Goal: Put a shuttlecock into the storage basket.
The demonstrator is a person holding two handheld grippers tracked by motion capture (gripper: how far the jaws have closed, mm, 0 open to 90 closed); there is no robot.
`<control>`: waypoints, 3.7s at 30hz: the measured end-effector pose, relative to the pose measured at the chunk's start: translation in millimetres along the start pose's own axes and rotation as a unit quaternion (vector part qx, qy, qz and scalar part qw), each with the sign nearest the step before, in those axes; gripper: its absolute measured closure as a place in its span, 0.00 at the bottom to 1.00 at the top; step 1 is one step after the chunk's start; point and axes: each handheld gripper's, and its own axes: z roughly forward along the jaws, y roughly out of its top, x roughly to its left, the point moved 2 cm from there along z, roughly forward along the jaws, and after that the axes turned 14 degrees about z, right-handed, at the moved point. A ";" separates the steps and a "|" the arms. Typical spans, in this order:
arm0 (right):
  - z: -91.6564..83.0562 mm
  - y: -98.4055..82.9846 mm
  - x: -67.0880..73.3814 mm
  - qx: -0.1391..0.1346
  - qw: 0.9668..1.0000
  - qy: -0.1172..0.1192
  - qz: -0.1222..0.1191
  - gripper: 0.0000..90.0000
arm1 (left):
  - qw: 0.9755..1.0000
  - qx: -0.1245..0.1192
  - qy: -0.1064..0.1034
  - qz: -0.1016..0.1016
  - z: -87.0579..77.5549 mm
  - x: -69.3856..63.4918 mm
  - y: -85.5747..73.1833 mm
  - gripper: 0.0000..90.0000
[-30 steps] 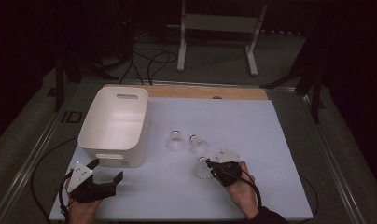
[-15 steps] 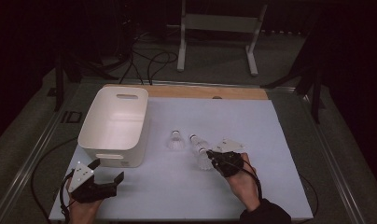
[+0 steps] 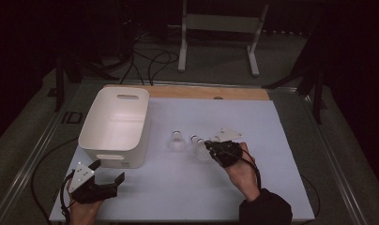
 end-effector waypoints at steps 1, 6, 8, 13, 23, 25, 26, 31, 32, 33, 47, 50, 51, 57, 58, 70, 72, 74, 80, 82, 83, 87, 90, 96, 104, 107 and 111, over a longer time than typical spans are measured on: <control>0.3 3.2 0.3 -0.003 1.000 0.002 0.004 0.99 | 1.000 0.001 0.000 0.001 0.0 0.1 0.0 0.01; 2.2 14.4 -0.6 -0.005 1.000 0.008 0.001 0.99 | 1.000 -0.001 0.000 0.002 -0.2 0.2 0.1 0.01; 3.9 18.6 -1.8 -0.006 1.000 0.009 0.004 0.99 | 1.000 -0.002 0.000 0.002 -0.2 0.2 0.1 0.01; 9.3 24.5 -7.0 -0.007 1.000 0.019 0.013 0.99 | 1.000 -0.002 0.000 0.002 -0.1 -0.1 0.2 0.01; 13.9 34.9 -10.4 -0.026 0.999 0.026 0.024 0.98 | 1.000 -0.002 0.000 0.003 0.3 -0.3 0.2 0.01; 14.3 36.8 -10.7 -0.029 0.999 0.027 0.024 0.98 | 1.000 -0.002 0.000 0.003 0.3 -0.3 0.2 0.01; 14.6 37.6 -10.6 -0.031 0.999 0.029 0.026 0.98 | 1.000 -0.002 0.000 0.003 0.3 -0.3 0.2 0.01; 17.5 40.7 -12.0 -0.034 0.999 0.031 0.029 0.98 | 1.000 -0.002 0.000 0.003 0.5 -0.5 0.3 0.01; 18.4 41.3 -12.6 -0.035 0.998 0.031 0.028 0.98 | 1.000 -0.002 0.000 0.003 0.5 -0.5 0.3 0.01; 18.8 41.7 -13.1 -0.035 0.998 0.033 0.027 0.98 | 1.000 -0.002 0.000 0.004 0.5 -0.6 0.3 0.01; 25.2 52.5 -14.2 -0.038 0.998 0.037 0.035 0.98 | 1.000 -0.002 0.000 0.004 0.6 -0.7 0.4 0.01; 27.7 53.7 -15.5 -0.036 0.998 0.037 0.038 0.98 | 1.000 -0.002 0.000 0.004 0.5 -0.7 0.4 0.01; 28.5 54.1 -16.0 -0.036 0.998 0.038 0.041 0.98 | 1.000 -0.002 0.000 0.004 0.5 -0.7 0.5 0.01; 31.9 57.9 -18.2 -0.035 0.997 0.046 0.049 0.99 | 1.000 -0.002 0.000 0.004 0.6 -0.8 0.5 0.01; 32.2 59.1 -18.0 -0.036 0.997 0.046 0.052 0.99 | 1.000 -0.002 -0.001 0.004 0.6 -0.8 0.5 0.01; 38.6 71.7 -17.0 -0.039 0.997 0.043 0.050 0.99 | 1.000 -0.003 -0.001 0.004 0.6 -0.9 0.6 0.01; 39.0 73.2 -16.7 -0.040 0.997 0.044 0.049 0.99 | 1.000 -0.003 -0.001 0.004 0.6 -0.9 0.6 0.01; 40.2 77.6 -14.6 -0.043 0.997 0.044 0.046 0.99 | 1.000 -0.003 -0.001 0.005 0.4 -0.8 0.6 0.01; 43.1 83.9 -10.8 -0.045 0.997 0.046 0.042 0.99 | 1.000 -0.003 -0.002 0.005 0.4 -0.9 0.7 0.01; 44.2 85.1 -10.1 -0.046 0.997 0.046 0.039 0.99 | 1.000 -0.003 -0.002 0.005 0.2 -0.8 0.7 0.01; 44.7 85.6 -10.1 -0.047 0.997 0.045 0.037 0.99 | 1.000 -0.003 -0.002 0.005 0.2 -0.8 0.7 0.01; 46.6 87.6 -8.3 -0.048 0.997 0.047 0.039 0.99 | 1.000 -0.002 -0.003 0.005 0.9 -0.8 0.6 0.01; 47.6 89.0 -7.6 -0.049 0.997 0.050 0.038 0.99 | 1.000 -0.001 -0.003 0.006 1.3 -0.3 0.1 0.01; 49.7 98.7 -1.0 -0.054 0.997 0.055 0.032 0.99 | 1.000 -0.003 -0.003 0.003 1.1 1.0 -0.5 0.01; 51.9 108.9 4.9 -0.056 0.996 0.058 0.026 0.99 | 1.000 -0.005 -0.008 0.003 2.7 0.9 0.4 0.01; 52.5 112.7 6.6 -0.056 0.997 0.057 0.024 0.99 | 1.000 -0.004 -0.008 0.002 2.8 0.9 0.4 0.01; 53.7 117.1 7.4 -0.057 0.996 0.059 0.024 0.99 | 1.000 -0.004 -0.007 0.002 2.3 0.6 0.7 0.01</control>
